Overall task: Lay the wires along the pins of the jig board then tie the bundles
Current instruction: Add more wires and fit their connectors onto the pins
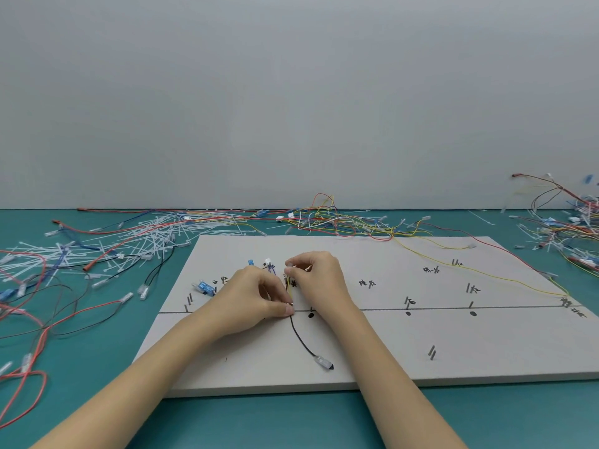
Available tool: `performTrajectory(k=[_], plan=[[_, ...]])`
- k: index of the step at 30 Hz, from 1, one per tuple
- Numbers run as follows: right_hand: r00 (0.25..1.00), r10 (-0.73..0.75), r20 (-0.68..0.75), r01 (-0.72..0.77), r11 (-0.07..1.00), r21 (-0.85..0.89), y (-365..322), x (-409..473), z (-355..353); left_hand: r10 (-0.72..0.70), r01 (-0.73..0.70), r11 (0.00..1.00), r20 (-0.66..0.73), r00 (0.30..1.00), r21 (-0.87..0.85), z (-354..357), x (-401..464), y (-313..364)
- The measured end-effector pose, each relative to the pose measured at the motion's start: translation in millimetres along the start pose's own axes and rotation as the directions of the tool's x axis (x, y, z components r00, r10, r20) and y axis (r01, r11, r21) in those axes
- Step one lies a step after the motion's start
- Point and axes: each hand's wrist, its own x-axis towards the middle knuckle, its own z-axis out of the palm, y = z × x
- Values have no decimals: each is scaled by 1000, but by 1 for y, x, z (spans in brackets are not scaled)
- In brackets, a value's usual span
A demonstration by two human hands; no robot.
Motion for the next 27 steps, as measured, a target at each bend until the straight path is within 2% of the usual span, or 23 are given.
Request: performTrajectory(k=[8, 14, 19, 27], plan=[[998, -38, 41, 48, 962, -269, -1, -2, 3, 20, -20, 999, 19, 1000, 33, 2, 1, -1], [1000, 15, 17, -9, 948, -319, -5, -4, 3, 28, -29, 999, 24, 999, 27, 1, 1, -2], [996, 43, -75, -59, 969, -240, -9, -5, 1, 44, -44, 998, 6, 999, 38, 3, 0, -2], [1000, 16, 15, -9, 923, -384, -10, -6, 0, 28, -28, 999, 35, 999, -23, -5, 0, -3]])
